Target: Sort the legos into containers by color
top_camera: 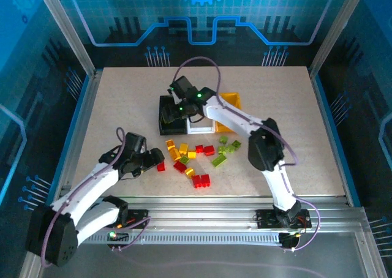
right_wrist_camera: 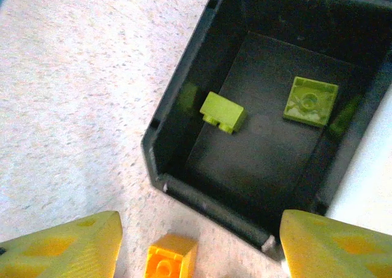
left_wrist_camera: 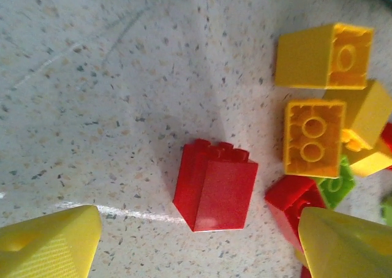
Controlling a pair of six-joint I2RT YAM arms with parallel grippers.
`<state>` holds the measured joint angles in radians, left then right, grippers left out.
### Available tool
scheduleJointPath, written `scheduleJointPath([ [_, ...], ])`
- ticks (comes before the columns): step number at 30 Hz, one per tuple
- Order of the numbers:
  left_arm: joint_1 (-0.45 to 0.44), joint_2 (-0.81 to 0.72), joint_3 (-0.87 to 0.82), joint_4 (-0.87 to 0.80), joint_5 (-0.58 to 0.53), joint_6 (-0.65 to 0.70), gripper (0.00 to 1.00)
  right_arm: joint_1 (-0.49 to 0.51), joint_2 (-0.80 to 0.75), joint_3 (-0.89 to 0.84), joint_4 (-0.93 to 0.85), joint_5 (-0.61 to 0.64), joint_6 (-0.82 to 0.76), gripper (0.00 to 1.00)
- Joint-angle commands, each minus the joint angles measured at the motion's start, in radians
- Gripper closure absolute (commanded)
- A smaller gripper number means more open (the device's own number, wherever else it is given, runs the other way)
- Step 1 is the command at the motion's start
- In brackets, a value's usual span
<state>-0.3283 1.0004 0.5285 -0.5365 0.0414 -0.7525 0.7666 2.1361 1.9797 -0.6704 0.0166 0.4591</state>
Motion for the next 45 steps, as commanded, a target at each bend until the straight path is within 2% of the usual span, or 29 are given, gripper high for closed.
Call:
scheduleJointPath([
  [1, -0.06, 0.087, 0.047, 0.032, -0.02, 0.047, 0.15, -0.02, -0.141, -0.138, 0.092, -0.012, 0.03, 0.3],
  [3, -0.091, 0.143, 0.058, 0.038, -0.052, 0.054, 0.17, -0.036, -0.202, -0.226, 0.121, -0.017, 0.046, 0.3],
  [9, -0.137, 0.248, 0.062, 0.065, -0.119, 0.069, 0.3, -0.069, -0.36, -0.454, 0.171, -0.009, 0.059, 0.3],
  [12, -0.148, 0.282, 0.06, 0.093, -0.129, 0.064, 0.42, -0.076, -0.435, -0.553, 0.182, 0.017, 0.056, 0.3],
  [18, -0.167, 0.304, 0.087, 0.091, -0.15, 0.066, 0.59, -0.113, -0.606, -0.738, 0.205, 0.03, 0.085, 0.3],
  [24, -0.229, 0.291, 0.21, 0.008, -0.141, 0.09, 0.64, -0.178, -0.791, -0.898, 0.182, 0.059, 0.115, 0.3],
  [29, -0.308, 0.384, 0.431, 0.003, -0.109, 0.107, 0.66, -0.251, -0.938, -1.019, 0.147, 0.089, 0.134, 0.3],
  [35, -0.365, 0.695, 0.819, 0.036, -0.062, 0.156, 0.68, -0.303, -1.036, -1.126, 0.102, 0.109, 0.151, 0.3],
  [40, -0.369, 0.965, 1.151, 0.014, -0.043, 0.178, 0.69, -0.308, -1.084, -1.184, 0.086, 0.102, 0.171, 0.3],
  [45, -0.369, 1.169, 1.419, -0.041, -0.058, 0.185, 0.7, -0.311, -1.11, -1.21, 0.073, 0.095, 0.174, 0.3],
])
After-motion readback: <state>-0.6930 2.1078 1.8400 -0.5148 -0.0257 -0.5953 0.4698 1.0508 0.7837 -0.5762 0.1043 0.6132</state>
